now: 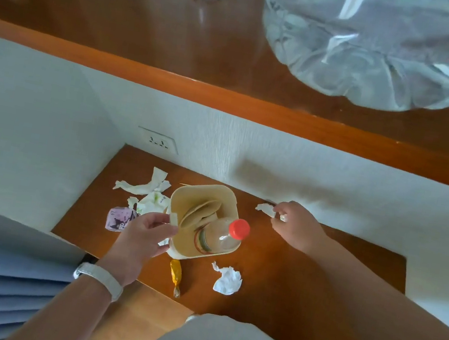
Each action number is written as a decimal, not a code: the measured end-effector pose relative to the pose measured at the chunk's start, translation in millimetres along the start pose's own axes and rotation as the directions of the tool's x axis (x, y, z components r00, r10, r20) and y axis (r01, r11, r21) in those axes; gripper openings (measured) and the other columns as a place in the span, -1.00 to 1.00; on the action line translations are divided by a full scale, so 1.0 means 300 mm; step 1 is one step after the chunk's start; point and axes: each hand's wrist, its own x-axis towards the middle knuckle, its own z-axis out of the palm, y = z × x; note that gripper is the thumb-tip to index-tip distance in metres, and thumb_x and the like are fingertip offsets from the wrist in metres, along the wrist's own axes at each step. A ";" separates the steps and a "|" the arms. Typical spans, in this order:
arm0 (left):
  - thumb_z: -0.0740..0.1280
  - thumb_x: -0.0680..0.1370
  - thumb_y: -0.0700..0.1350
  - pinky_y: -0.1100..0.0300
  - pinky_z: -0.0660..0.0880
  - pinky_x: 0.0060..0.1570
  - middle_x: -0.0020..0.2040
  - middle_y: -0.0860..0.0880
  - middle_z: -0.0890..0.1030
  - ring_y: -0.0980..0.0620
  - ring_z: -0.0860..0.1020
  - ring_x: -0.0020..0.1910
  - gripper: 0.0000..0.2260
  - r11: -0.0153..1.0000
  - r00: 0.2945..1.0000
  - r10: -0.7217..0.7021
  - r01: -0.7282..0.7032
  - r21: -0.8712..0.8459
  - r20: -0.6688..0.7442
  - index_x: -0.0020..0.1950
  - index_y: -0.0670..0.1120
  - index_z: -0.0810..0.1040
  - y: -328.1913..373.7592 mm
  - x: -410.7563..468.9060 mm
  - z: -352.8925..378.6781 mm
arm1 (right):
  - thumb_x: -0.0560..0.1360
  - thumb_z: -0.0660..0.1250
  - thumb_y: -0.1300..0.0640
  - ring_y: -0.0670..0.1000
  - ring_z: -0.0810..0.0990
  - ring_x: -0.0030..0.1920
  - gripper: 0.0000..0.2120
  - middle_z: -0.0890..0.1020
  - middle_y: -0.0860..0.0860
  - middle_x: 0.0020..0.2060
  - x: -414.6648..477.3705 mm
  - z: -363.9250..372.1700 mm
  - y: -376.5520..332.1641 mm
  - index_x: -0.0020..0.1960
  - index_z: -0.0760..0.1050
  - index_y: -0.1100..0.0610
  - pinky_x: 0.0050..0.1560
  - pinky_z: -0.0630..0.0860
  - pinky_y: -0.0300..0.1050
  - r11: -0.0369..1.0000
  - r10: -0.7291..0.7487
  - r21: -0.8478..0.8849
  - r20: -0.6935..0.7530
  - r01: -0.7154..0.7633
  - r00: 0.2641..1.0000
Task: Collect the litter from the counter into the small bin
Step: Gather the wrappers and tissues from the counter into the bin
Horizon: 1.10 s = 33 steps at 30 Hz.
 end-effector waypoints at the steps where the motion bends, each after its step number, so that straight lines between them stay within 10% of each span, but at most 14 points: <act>1: 0.41 0.61 -0.16 0.01 0.60 0.22 0.19 -0.12 0.68 -0.11 0.63 0.23 -0.80 1.000 1.000 -0.007 0.007 -0.002 0.001 0.23 -0.11 0.60 0.002 -0.001 0.006 | 0.54 0.29 0.00 0.01 0.57 0.09 -0.70 0.54 -0.03 0.14 -0.005 0.020 0.033 0.26 0.52 0.02 0.09 0.51 -0.12 0.999 0.037 -0.020 0.018 -0.037 0.999; 7: 0.41 0.61 -0.18 0.01 0.59 0.21 0.18 -0.14 0.70 -0.11 0.65 0.24 -0.78 0.999 0.999 -0.037 0.037 0.003 0.002 0.26 -0.14 0.60 0.009 -0.010 0.029 | 0.54 0.29 0.03 0.06 0.33 0.43 -0.51 0.34 0.00 0.45 -0.002 0.122 0.172 0.45 0.33 -0.03 0.30 0.44 0.04 0.985 0.125 -0.123 0.033 -0.120 0.992; 20: 0.42 0.61 -0.18 -0.14 0.56 0.33 0.15 -0.14 0.72 -0.14 0.67 0.21 -0.79 0.999 0.999 -0.036 0.036 0.000 -0.035 0.24 -0.12 0.61 0.016 -0.033 0.042 | 0.54 0.31 0.16 0.02 0.56 0.03 -0.77 0.56 0.05 0.10 0.090 0.201 0.219 0.18 0.53 0.13 -0.06 0.58 -0.11 0.967 -0.002 -0.255 -0.084 -0.020 0.996; 33: 0.42 0.60 -0.19 -0.12 0.57 0.33 0.17 -0.15 0.72 -0.14 0.66 0.24 -0.77 1.000 1.000 -0.014 0.014 -0.024 -0.001 0.25 -0.15 0.62 -0.015 -0.027 0.054 | 0.53 0.31 0.07 -0.06 0.55 -0.11 -0.79 0.57 -0.10 -0.05 0.026 0.069 0.074 0.14 0.56 0.06 -0.10 0.50 -0.18 0.996 -0.013 0.091 -0.086 0.021 0.996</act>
